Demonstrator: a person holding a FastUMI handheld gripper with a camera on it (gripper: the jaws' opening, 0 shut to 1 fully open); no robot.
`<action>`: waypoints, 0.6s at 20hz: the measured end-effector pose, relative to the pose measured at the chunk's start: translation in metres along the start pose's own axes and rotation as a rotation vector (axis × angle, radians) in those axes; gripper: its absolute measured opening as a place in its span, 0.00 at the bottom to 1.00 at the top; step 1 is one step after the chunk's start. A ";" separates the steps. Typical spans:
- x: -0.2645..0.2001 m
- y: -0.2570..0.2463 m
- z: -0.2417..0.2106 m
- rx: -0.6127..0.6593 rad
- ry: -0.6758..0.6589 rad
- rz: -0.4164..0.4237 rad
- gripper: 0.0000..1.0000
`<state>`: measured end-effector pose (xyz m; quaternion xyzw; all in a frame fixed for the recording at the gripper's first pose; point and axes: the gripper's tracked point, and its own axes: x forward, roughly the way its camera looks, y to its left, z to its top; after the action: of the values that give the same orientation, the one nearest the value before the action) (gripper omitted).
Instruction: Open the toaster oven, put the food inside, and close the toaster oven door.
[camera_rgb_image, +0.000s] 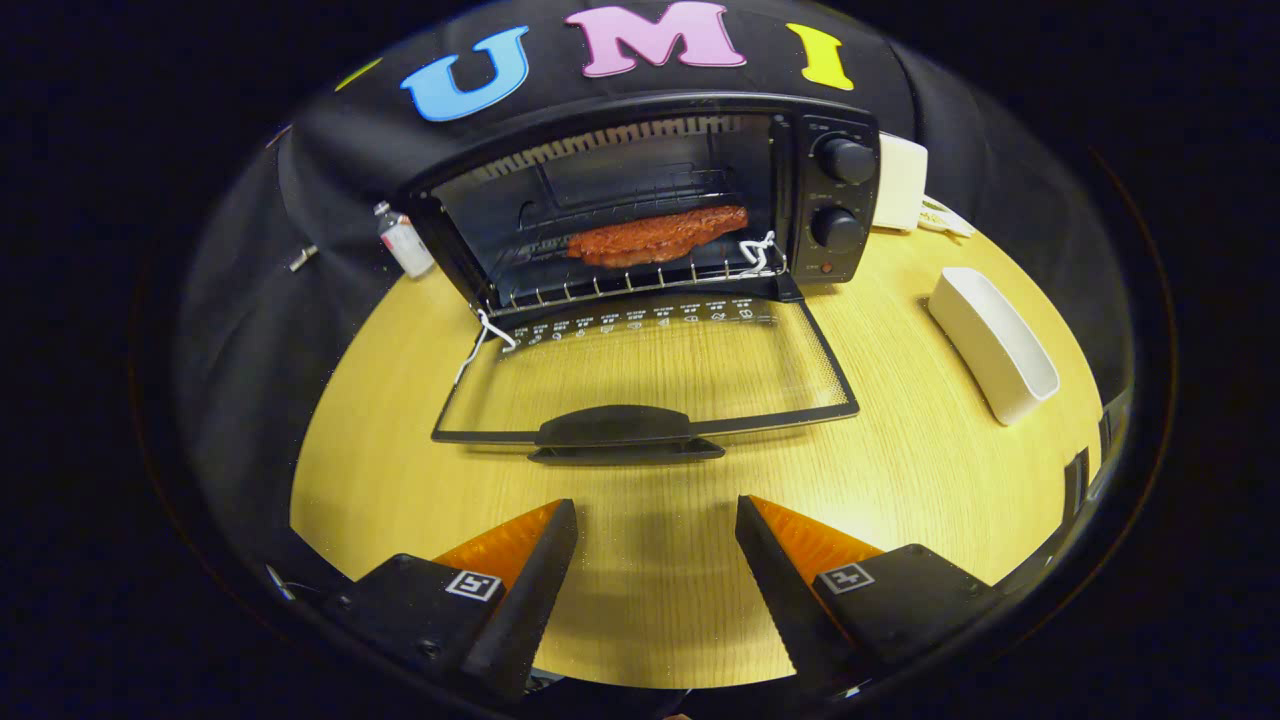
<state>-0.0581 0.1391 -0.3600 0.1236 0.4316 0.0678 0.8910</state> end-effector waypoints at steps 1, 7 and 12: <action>0.006 0.001 0.000 -0.018 0.004 -0.015 0.99; 0.024 0.005 0.010 -0.062 0.033 -0.078 0.99; 0.013 0.005 0.017 -0.032 0.029 -0.075 0.99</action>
<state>-0.0370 0.1445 -0.3582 0.0920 0.4478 0.0432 0.8883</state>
